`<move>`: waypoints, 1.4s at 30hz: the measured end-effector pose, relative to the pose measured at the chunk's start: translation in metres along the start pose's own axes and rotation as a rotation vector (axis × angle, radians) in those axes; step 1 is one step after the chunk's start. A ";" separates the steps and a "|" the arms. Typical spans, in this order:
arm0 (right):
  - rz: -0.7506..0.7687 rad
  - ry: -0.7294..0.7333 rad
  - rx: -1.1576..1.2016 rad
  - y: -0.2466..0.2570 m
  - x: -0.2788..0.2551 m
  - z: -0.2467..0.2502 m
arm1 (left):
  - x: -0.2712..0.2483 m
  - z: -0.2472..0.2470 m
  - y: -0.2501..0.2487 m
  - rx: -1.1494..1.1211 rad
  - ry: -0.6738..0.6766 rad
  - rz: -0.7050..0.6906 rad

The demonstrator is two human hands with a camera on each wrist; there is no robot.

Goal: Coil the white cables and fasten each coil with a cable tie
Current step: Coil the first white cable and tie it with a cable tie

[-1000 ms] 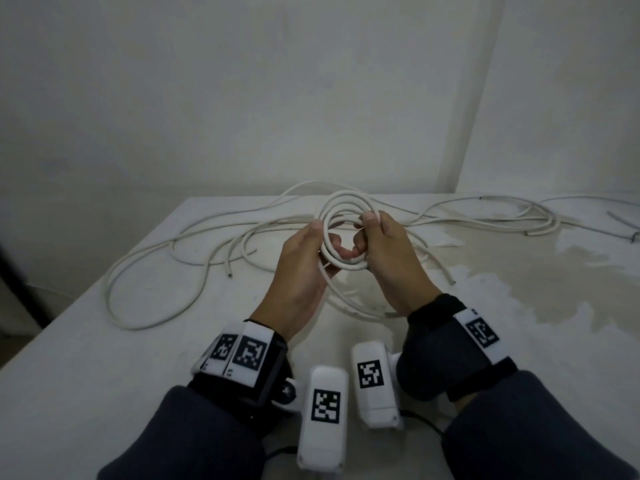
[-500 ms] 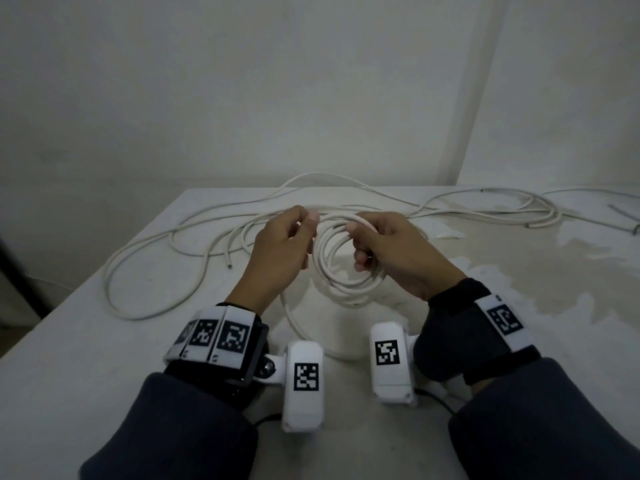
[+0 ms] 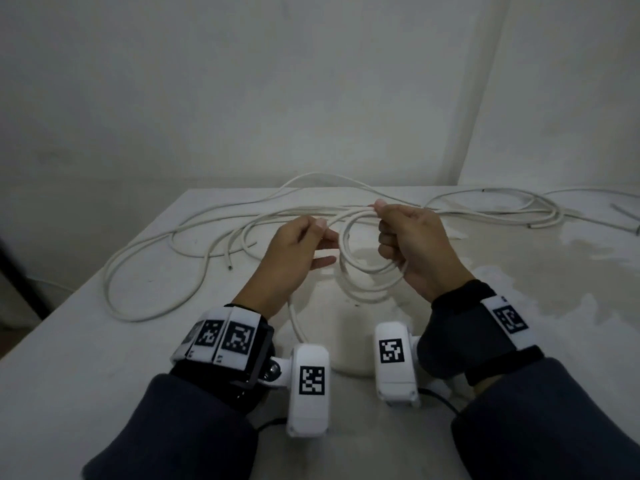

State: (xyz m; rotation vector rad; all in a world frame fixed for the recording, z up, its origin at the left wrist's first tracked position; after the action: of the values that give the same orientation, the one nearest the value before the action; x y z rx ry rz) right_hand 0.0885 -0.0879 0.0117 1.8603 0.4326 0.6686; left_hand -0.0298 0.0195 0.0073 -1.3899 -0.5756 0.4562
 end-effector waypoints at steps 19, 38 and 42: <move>-0.006 0.019 -0.062 -0.004 -0.004 -0.006 | 0.000 0.020 0.016 -0.488 -0.129 0.113; 0.043 0.150 -0.286 -0.006 -0.011 -0.023 | -0.005 0.006 0.029 -0.579 0.001 0.253; 0.009 0.113 -0.231 -0.005 -0.012 -0.021 | -0.005 0.004 0.026 -0.545 0.033 0.223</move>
State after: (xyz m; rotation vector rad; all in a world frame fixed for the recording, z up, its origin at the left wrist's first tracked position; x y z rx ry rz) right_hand 0.0664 -0.0774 0.0098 1.6124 0.4020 0.7987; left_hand -0.0352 0.0224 -0.0184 -1.9918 -0.5413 0.4719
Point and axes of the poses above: each hand's wrist, its own x-axis towards the middle knuckle, its own z-axis out of the back of the hand, y = z × x, the point moved 7 cm from there along x, towards the middle knuckle, and after that the axes turned 6 degrees about z, right-handed, at the moved point
